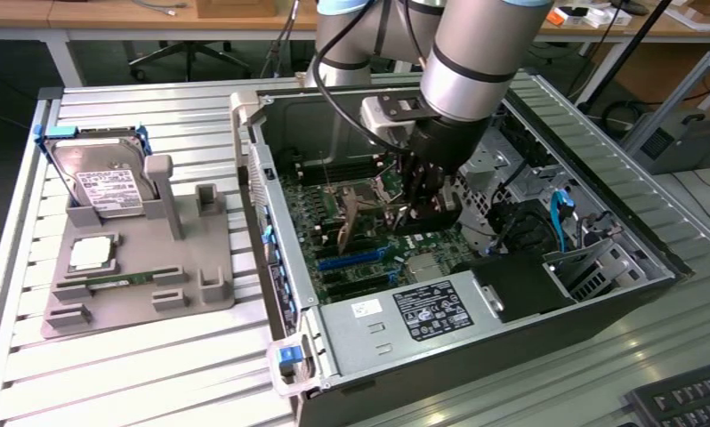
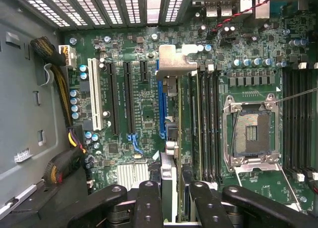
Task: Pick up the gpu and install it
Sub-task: 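Insert the gpu into the slot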
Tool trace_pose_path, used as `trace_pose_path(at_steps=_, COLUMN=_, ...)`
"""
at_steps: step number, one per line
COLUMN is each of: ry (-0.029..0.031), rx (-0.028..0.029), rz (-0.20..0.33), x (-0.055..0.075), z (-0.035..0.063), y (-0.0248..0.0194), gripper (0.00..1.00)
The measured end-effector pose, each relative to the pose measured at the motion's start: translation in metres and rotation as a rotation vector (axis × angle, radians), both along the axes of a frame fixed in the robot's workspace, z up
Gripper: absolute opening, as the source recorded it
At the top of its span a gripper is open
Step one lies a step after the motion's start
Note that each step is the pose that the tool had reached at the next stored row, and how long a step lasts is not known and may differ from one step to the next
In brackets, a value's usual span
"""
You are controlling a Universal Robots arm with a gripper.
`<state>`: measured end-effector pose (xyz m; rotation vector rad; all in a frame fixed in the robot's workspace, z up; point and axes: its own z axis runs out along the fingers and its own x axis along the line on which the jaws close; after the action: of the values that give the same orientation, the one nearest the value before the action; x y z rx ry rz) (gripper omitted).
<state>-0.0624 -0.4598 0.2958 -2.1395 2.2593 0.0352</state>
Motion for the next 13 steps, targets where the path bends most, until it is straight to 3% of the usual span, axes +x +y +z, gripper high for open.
trace_pose_path(at_steps=13, ry=0.0000, rx=0.0000, rz=0.000, x=-0.0003, z=-0.0032, y=-0.0024, gripper=0.27)
